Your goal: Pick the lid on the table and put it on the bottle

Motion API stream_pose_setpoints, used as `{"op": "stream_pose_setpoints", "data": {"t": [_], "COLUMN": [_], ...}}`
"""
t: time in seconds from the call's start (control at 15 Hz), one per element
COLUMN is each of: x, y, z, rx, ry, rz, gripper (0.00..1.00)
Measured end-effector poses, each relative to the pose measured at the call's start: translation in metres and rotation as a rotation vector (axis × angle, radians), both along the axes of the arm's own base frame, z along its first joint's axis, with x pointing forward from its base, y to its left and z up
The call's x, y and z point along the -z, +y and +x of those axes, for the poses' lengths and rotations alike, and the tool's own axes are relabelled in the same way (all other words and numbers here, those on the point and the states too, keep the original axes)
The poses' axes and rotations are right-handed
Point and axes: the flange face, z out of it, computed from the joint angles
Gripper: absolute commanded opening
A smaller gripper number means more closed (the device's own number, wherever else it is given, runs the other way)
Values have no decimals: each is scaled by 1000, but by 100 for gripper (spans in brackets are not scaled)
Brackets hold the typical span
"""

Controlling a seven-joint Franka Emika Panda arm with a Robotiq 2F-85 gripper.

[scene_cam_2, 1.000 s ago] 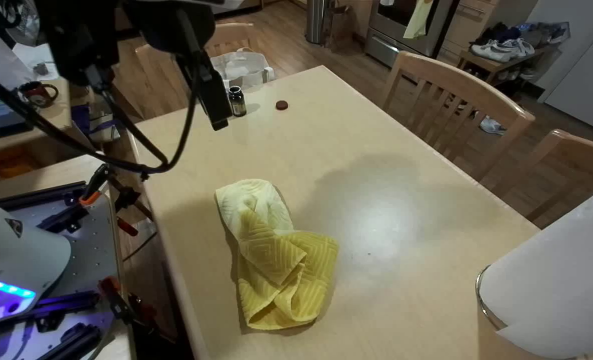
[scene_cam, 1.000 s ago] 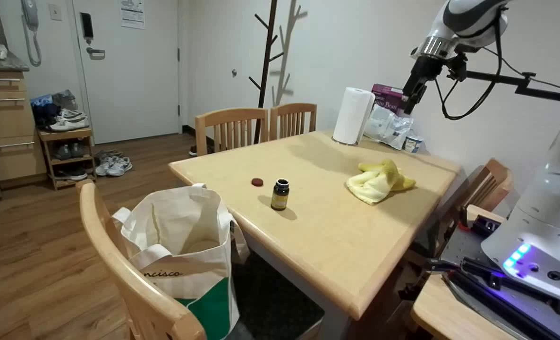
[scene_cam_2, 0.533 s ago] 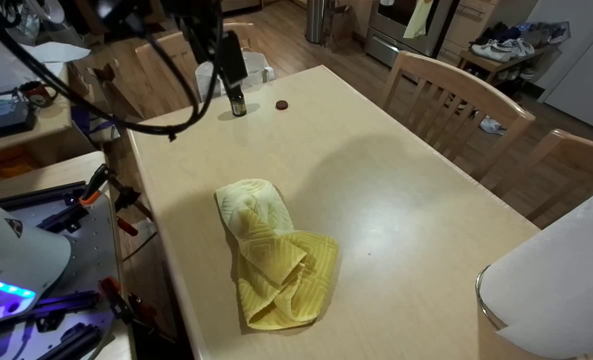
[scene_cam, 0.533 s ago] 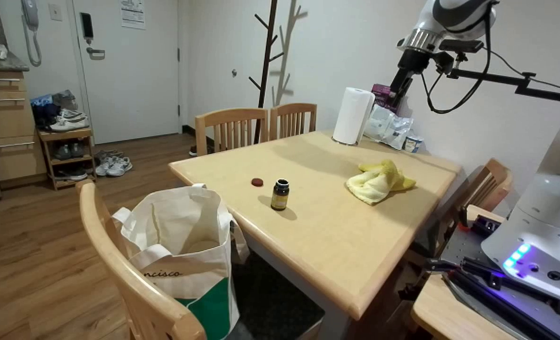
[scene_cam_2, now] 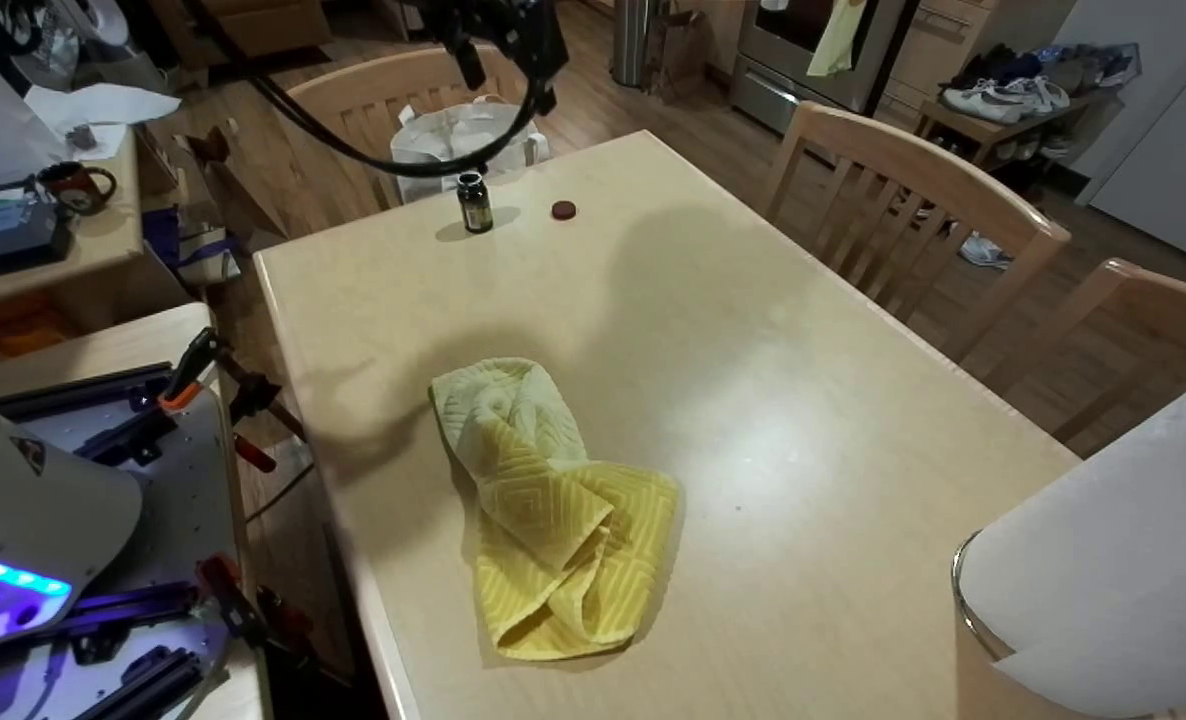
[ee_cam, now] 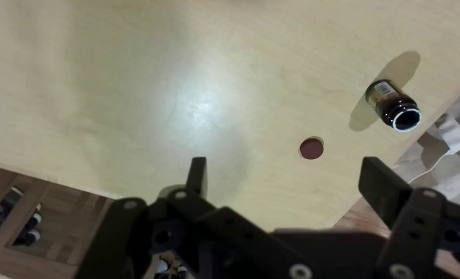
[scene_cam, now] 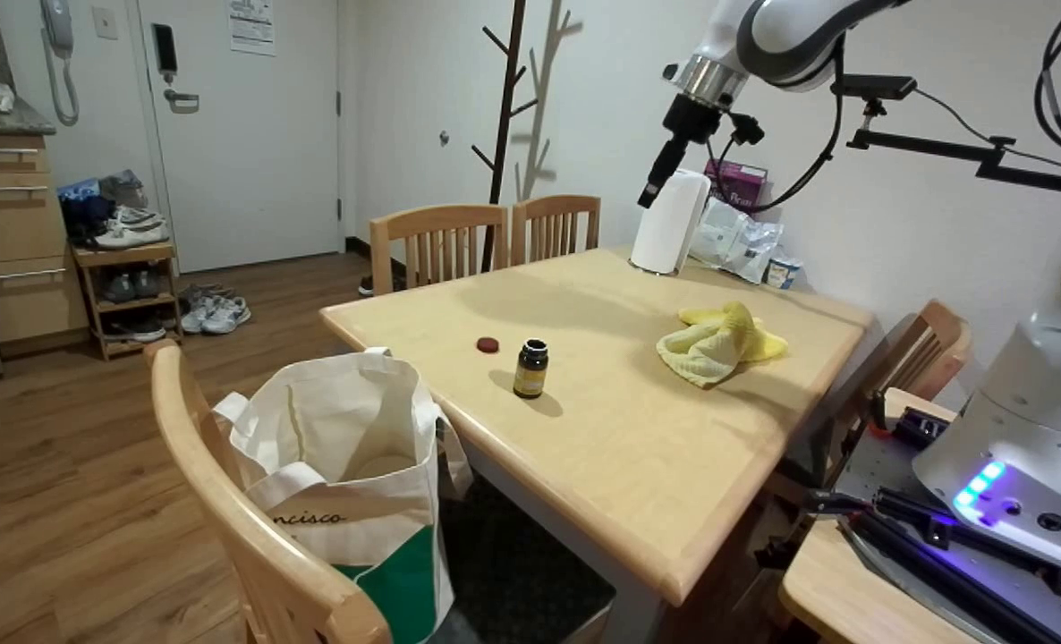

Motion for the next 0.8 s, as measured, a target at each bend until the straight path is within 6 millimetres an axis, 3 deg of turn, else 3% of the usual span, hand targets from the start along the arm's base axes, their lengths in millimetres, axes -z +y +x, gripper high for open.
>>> {"op": "stream_pose_setpoints", "data": {"t": [0.2, 0.53, 0.8], "x": [23, 25, 24], "y": [16, 19, 59], "z": [17, 20, 53], "rx": [-38, -82, -261], "ry": [-9, -6, 0], "rz": [-16, -42, -120], "gripper": [100, 100, 100]}}
